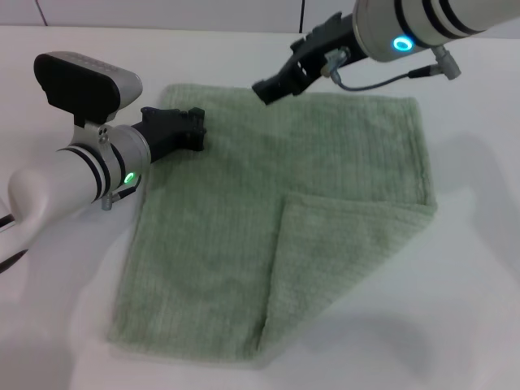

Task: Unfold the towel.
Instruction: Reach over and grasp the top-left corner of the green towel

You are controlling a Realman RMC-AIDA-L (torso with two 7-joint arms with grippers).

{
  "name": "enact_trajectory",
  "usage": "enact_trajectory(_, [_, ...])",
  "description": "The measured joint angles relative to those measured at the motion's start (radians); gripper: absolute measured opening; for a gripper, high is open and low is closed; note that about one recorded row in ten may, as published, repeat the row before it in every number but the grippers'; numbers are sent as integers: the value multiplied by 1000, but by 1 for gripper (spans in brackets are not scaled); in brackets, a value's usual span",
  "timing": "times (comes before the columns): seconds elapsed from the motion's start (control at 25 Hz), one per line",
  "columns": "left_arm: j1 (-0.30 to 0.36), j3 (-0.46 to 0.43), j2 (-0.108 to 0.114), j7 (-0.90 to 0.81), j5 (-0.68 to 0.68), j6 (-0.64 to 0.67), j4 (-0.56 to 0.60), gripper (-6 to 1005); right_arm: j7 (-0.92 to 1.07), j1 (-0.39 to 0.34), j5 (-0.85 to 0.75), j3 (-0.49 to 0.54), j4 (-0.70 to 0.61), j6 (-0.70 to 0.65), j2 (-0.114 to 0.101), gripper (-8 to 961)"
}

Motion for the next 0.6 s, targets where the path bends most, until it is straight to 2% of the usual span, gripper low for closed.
enact_trajectory(0.4, [0,-1,1,-2,0,-1,8,-2,-50,70,34,35,77,209,1,817])
enact_trajectory(0.48, [0,-2,2,-2,0,-2,9,-2,-80,124,53,44,181,243,2,817])
enact_trajectory(0.6, [-2,-2,2,-2,0,-2,9,-2,-100,155,55,48,246,250,3,817])
